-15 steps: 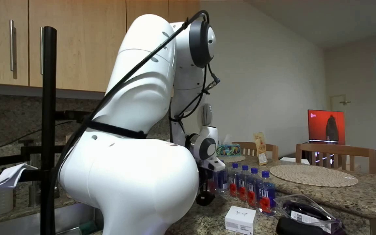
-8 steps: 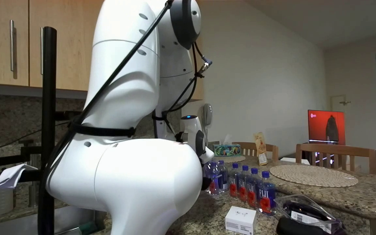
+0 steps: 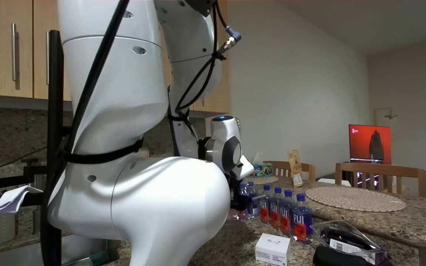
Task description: Put the black object in the purse
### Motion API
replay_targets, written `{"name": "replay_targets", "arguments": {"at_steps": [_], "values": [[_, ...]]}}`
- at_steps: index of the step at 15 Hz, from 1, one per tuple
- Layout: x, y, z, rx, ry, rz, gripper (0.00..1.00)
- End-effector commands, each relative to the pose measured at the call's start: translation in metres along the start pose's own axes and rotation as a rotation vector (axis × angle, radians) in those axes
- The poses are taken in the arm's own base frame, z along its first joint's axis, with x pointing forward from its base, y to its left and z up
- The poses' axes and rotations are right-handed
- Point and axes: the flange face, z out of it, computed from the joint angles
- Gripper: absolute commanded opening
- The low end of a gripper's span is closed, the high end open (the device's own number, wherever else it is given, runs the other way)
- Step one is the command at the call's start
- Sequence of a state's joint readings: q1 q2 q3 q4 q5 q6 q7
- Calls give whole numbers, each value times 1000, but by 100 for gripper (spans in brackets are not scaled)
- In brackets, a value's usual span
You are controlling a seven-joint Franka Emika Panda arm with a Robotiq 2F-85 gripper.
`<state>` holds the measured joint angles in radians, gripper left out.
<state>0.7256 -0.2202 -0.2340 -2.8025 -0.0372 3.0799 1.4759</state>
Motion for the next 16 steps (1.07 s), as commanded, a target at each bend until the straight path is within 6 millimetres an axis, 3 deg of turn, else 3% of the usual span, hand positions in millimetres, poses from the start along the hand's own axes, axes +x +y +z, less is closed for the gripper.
{"name": "replay_targets", "arguments": {"at_steps": [1, 2, 3, 5, 7, 8, 9, 10, 13, 16], "values": [[47, -9, -45, 23, -65, 43, 6], [66, -9, -55, 48, -52, 39, 6], [79, 17, -70, 75, -20, 40, 6], [130, 9, -90, 67, -12, 78, 6], [174, 36, -111, 39, -7, 112, 6], [188, 64, -118, 28, 8, 125, 6], [209, 80, -122, 3, 34, 138, 6], [231, 85, -126, -6, 38, 139, 6], [257, 115, -116, -16, 56, 90, 6], [255, 117, -86, 16, 58, 13, 6]]}}
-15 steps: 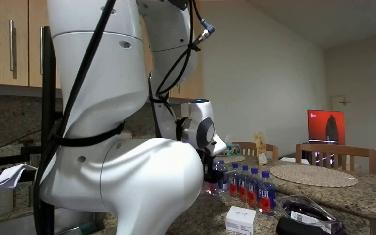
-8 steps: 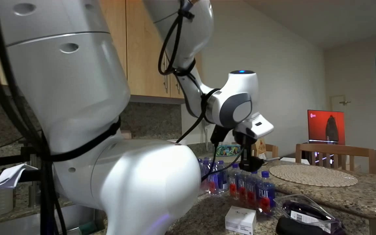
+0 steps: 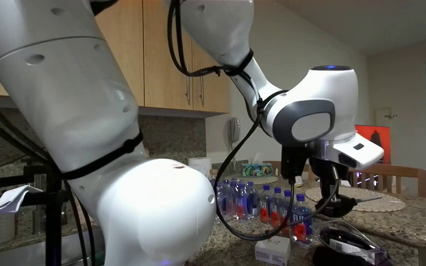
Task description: Put the black object in the purse
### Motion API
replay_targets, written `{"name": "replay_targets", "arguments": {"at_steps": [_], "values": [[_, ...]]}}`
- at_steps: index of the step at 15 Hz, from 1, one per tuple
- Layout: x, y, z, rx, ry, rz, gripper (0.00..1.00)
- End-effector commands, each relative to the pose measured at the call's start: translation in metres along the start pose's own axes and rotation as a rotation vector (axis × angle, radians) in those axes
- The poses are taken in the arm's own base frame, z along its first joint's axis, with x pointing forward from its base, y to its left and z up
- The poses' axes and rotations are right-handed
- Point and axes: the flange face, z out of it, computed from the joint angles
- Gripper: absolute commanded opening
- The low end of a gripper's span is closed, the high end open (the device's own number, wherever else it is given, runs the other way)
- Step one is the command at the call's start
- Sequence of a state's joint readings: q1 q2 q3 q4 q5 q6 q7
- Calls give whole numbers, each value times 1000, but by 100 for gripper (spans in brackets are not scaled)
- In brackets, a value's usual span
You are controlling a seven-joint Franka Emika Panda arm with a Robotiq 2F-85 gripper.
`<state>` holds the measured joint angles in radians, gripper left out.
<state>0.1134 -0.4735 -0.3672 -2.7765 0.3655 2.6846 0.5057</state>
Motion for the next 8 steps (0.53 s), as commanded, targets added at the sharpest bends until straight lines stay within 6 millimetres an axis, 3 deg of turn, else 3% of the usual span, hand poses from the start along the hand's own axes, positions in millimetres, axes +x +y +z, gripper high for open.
{"name": "replay_targets", "arguments": {"at_steps": [1, 4, 8], "values": [[-10, -5, 42, 41, 23, -93, 6], [-32, -20, 52, 125, 132, -102, 6], [-79, -40, 52, 190, 235, -80, 6]]}}
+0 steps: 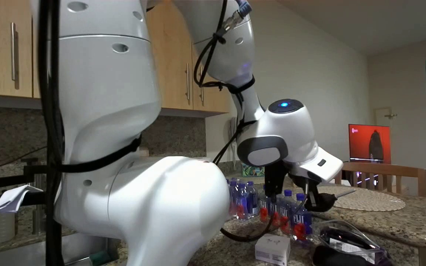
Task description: Put the black object in the purse
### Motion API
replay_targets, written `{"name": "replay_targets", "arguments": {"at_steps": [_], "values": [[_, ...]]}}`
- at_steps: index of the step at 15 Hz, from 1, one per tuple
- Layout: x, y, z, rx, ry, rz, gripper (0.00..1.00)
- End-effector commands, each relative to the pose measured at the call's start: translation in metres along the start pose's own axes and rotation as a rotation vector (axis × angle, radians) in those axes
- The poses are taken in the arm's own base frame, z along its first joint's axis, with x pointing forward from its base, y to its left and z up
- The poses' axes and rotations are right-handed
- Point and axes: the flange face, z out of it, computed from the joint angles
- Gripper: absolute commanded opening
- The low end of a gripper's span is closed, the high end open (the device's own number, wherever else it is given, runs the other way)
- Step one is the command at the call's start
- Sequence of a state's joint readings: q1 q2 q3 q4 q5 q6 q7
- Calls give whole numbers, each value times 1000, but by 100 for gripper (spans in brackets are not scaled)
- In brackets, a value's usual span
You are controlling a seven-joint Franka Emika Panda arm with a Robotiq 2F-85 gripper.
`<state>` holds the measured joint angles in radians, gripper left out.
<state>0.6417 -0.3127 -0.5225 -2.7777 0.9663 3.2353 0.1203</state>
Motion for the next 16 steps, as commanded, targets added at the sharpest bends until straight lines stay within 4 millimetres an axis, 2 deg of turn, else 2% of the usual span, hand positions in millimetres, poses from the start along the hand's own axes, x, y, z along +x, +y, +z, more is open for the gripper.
{"name": "replay_targets", "arguments": {"at_steps": [1, 2, 4, 7, 11, 16], "values": [[-33, -17, -9, 43, 60, -29, 6], [-23, -12, -2, 22, 35, -6, 7], [-37, -19, -3, 35, 42, -20, 7], [-36, -19, -3, 34, 45, -15, 7], [-10, -11, 13, 19, -51, 38, 6], [6, 4, 15, 36, -62, 130, 6]]}}
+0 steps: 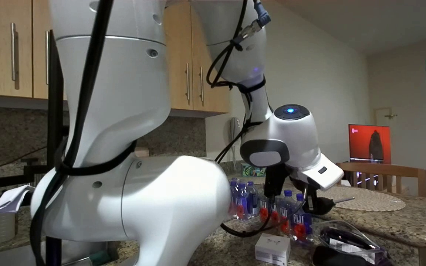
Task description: Put the black object in the purse
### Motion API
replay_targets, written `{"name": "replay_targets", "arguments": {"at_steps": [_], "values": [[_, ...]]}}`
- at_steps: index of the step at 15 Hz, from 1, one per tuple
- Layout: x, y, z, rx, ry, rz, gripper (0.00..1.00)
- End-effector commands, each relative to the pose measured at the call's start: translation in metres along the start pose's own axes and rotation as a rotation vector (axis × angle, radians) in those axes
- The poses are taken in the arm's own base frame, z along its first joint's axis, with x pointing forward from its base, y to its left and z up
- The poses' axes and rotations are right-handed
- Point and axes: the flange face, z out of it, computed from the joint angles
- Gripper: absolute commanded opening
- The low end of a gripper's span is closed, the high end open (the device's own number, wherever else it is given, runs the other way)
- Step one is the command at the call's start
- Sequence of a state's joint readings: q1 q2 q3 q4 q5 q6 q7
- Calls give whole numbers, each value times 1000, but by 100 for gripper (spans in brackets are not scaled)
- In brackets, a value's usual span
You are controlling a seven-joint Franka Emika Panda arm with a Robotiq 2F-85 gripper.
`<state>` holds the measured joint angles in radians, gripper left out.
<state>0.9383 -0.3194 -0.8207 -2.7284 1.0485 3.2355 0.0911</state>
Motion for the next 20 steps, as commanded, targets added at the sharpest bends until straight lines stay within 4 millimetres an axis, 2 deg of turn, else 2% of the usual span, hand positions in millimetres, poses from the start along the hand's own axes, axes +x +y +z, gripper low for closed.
{"name": "replay_targets", "arguments": {"at_steps": [1, 4, 9, 14, 17, 20], "values": [[6, 5, 1, 20, -11, 42, 6], [5, 11, 12, 0, -40, 69, 6], [9, 11, 11, -8, -26, 61, 6], [41, 15, 26, -31, -111, 141, 6], [57, 6, 32, 3, -181, 190, 6], [51, -10, 46, 23, -279, 194, 6]]}}
